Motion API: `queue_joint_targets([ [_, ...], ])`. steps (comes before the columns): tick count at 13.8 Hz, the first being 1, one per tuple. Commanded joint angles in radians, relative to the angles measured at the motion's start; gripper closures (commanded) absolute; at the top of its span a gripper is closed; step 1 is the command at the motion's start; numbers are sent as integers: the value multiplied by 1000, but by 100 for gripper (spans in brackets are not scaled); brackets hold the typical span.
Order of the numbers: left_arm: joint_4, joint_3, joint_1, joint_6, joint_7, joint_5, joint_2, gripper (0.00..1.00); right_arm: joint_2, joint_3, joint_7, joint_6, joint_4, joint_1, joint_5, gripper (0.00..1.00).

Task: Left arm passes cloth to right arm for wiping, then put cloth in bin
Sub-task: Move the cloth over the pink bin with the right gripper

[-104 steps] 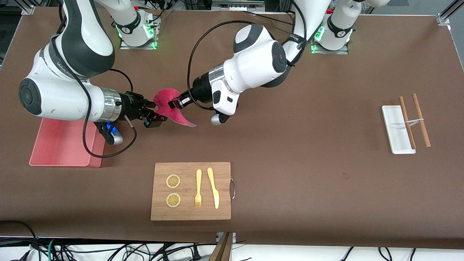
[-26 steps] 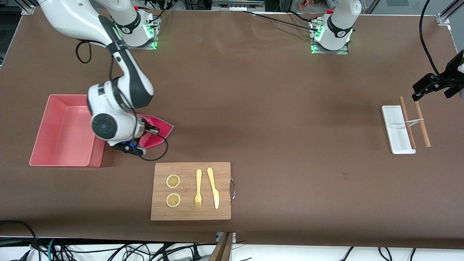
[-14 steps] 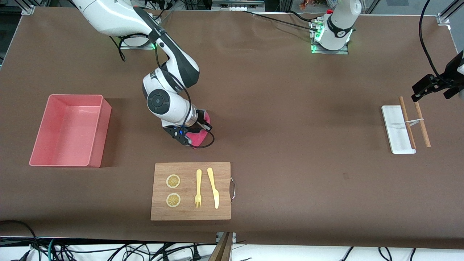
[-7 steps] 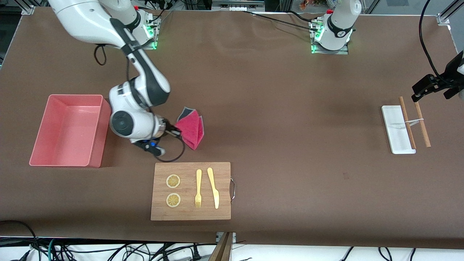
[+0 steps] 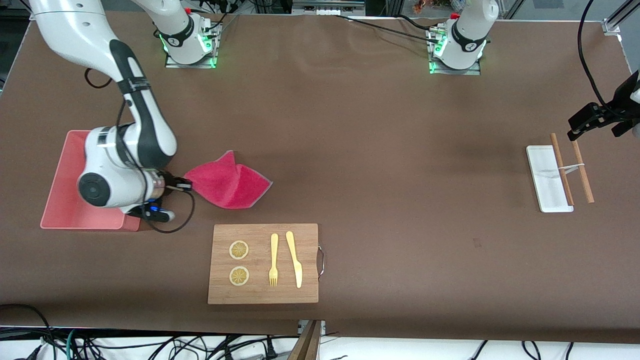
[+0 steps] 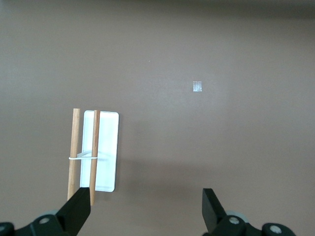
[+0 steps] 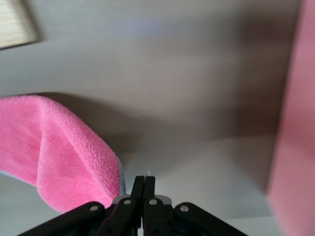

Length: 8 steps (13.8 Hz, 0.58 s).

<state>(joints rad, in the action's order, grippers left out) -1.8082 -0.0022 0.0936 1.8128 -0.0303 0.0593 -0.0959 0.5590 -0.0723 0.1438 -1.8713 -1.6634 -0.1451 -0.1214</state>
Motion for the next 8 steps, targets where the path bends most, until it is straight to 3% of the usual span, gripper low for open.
queue_joint_targets([
  [1, 29, -5, 9, -18, 23, -26, 13, 0, -47, -53, -119, 27, -15, 5, 0, 100],
  [8, 56, -12, 3, -20, 23, -26, 45, 0, -215, -50, -127, 354, 128, 25, 87, 100],
])
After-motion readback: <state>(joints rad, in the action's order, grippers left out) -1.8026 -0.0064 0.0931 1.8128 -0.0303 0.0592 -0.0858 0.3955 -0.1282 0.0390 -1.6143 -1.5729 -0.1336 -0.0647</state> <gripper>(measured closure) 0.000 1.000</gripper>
